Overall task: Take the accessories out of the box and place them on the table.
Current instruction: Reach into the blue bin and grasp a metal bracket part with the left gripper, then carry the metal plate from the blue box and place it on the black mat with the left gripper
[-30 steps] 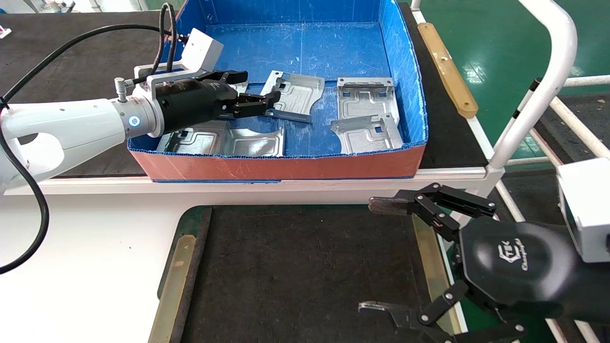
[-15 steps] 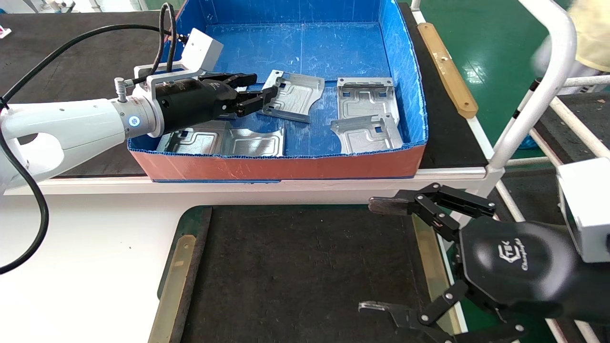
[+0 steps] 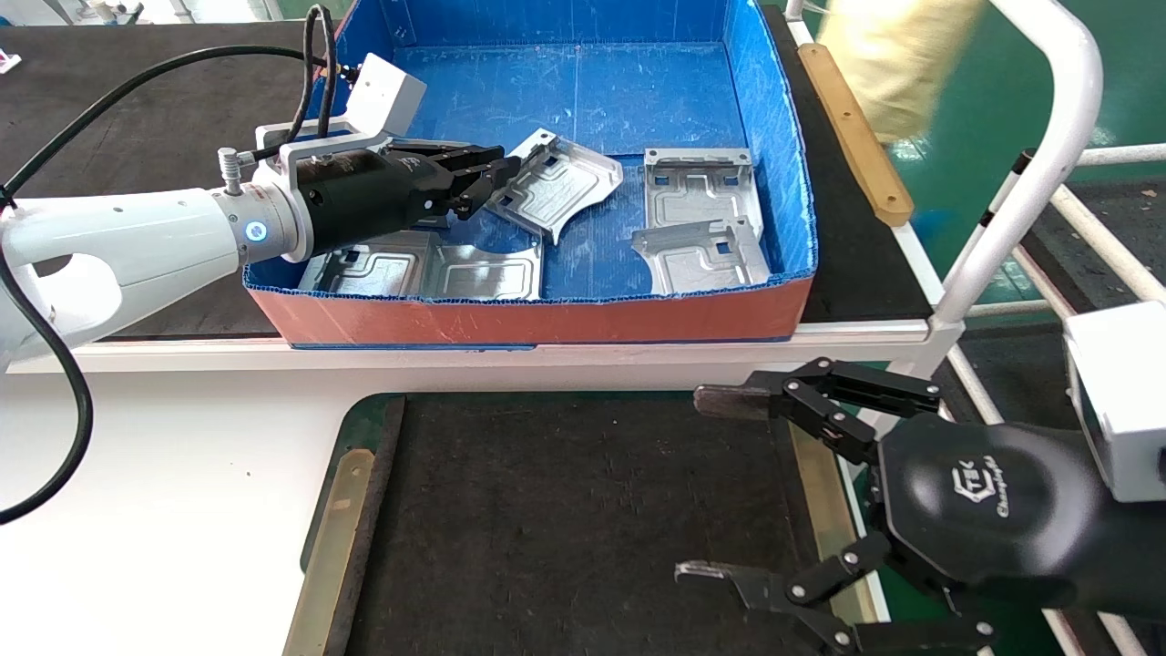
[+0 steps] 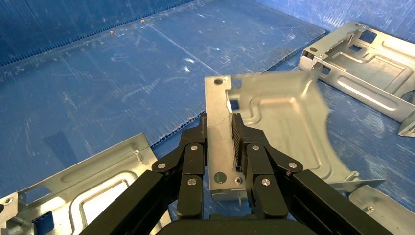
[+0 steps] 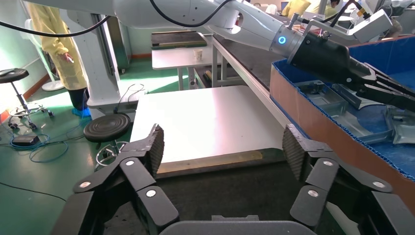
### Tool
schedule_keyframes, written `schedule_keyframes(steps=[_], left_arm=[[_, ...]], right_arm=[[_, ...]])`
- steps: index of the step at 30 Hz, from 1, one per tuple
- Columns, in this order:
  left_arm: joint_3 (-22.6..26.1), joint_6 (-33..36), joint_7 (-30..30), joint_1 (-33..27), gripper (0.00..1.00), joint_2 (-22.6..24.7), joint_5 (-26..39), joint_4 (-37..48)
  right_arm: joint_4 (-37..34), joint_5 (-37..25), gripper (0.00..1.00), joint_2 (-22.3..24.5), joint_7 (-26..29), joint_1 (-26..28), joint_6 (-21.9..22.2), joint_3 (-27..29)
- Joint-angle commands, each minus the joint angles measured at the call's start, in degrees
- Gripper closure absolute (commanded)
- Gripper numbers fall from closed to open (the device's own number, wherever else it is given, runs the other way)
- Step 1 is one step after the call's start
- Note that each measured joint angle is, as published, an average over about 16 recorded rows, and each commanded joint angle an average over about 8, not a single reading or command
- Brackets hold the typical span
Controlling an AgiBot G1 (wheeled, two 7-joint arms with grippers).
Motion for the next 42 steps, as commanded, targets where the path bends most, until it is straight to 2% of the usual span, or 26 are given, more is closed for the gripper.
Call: schedule_keyframes(steps=[1, 8, 18, 33, 40, 41, 42], left_arm=[[0.0, 0.0, 0.0, 0.0, 1.0, 0.0, 0.0, 0.0], [-0.1, 0.7, 0.8, 0.0, 1.0, -0.1, -0.2, -0.8], [-2.6, 5.0, 7.4, 1.2, 1.0, -2.4, -3.7, -8.2], [-6.6, 21.4, 15.2, 5.6, 1.0, -11.1, -10.9, -24.0], [-7.5, 31.2, 18.8, 10.5, 1.0, -16.3, -13.8, -29.9], [-7.6, 32.3, 19.2, 11.2, 1.0, -17.0, -14.1, -30.5], [-7.6, 33.3, 19.5, 11.8, 1.0, -17.7, -14.3, -31.0]], right_arm=[[0.0, 0.0, 1.0, 0.0, 0.0, 0.0, 0.0, 0.0], [0.0, 0.0, 1.0, 0.0, 0.0, 0.0, 0.0, 0.0], [0.0, 0.0, 1.0, 0.0, 0.0, 0.0, 0.0, 0.0], [0.0, 0.0, 0.98, 0.0, 0.0, 0.0, 0.0, 0.0], [0.0, 0.0, 0.13, 0.0, 0.0, 0.0, 0.0, 0.0], [0.0, 0.0, 0.02, 0.0, 0.0, 0.0, 0.0, 0.0], [0.0, 0.0, 0.0, 0.0, 0.0, 0.0, 0.0, 0.0]])
